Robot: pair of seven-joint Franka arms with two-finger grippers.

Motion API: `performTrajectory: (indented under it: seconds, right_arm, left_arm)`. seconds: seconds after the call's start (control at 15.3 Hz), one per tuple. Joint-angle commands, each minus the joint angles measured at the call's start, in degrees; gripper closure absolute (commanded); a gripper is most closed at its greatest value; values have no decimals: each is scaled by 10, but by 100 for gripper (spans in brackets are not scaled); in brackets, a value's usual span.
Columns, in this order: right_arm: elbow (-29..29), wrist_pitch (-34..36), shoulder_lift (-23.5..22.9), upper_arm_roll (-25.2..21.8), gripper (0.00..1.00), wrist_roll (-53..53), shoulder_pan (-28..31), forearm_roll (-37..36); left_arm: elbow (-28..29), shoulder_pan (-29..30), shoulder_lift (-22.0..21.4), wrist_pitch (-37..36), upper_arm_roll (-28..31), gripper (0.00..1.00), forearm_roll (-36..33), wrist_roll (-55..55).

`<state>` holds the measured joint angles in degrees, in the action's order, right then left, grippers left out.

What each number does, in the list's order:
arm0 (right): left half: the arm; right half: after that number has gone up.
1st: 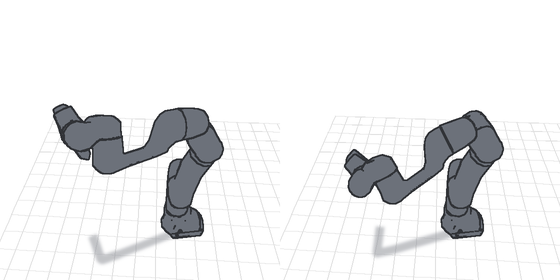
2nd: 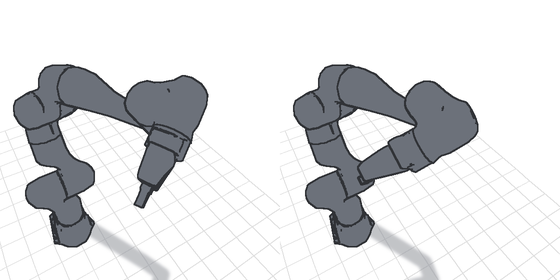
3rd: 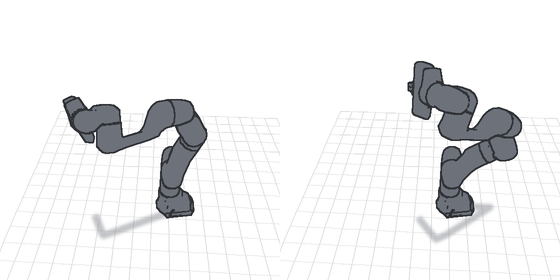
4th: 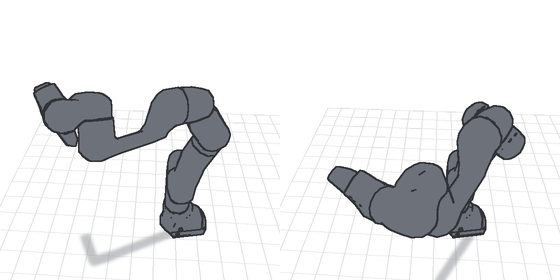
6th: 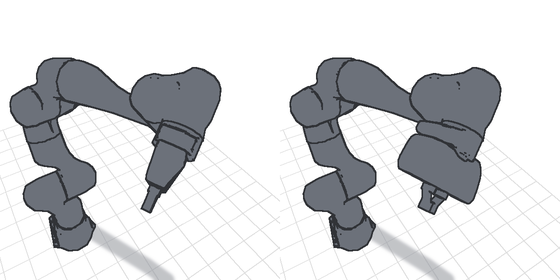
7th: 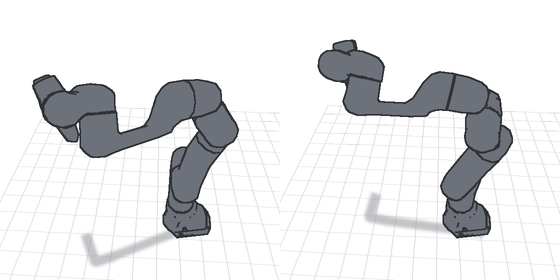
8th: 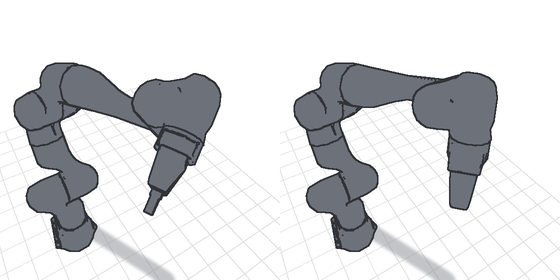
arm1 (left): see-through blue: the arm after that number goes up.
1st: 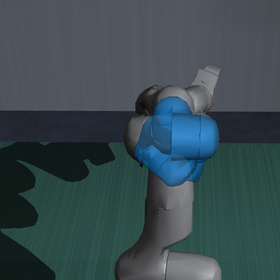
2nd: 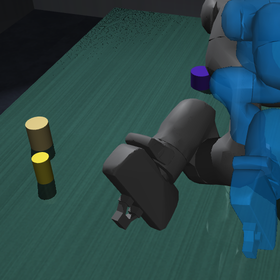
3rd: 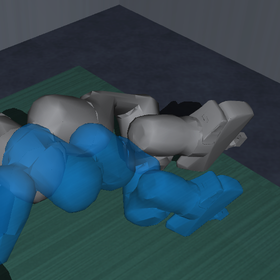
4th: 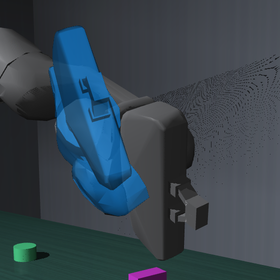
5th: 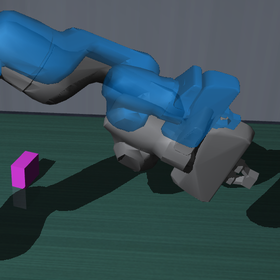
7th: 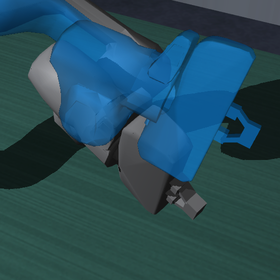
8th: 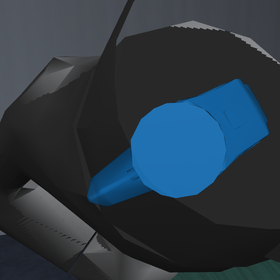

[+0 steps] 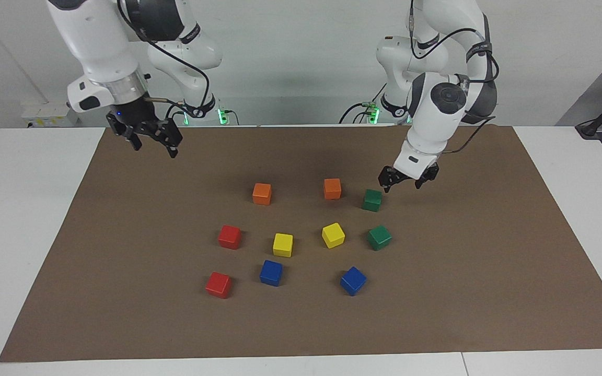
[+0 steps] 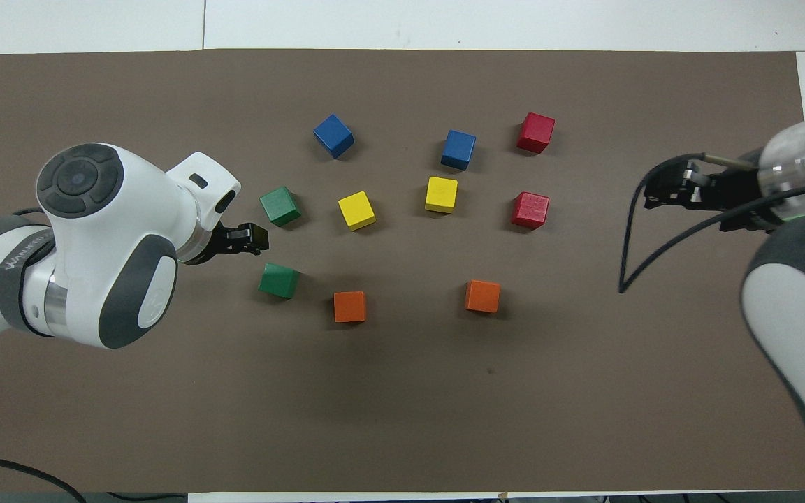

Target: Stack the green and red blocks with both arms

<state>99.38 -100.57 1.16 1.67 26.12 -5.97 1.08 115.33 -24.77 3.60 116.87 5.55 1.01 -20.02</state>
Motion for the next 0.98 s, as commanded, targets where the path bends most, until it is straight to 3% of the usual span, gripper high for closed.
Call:
performTrajectory:
  seconds: [0.0, 0.2, 0.52, 0.91]
  right_arm:
    - [22, -71, -54, -1, 0, 48, -17, 8]
    - [23, -128, -112, -2, 0, 69, -31, 8]
    - [21, -198, -171, -2, 0, 107, -49, 4]
    - [17, -264, -236, -2, 0, 107, -63, -23]
  left_arm:
    - [23, -30, 12, 42, 10, 0, 10, 37]
    - [26, -33, 31, 49, 10, 0, 10, 70]
    - [74, -34, 37, 106, 9, 0, 12, 76]
    - [75, -54, 40, 121, 10, 0, 48, 68]
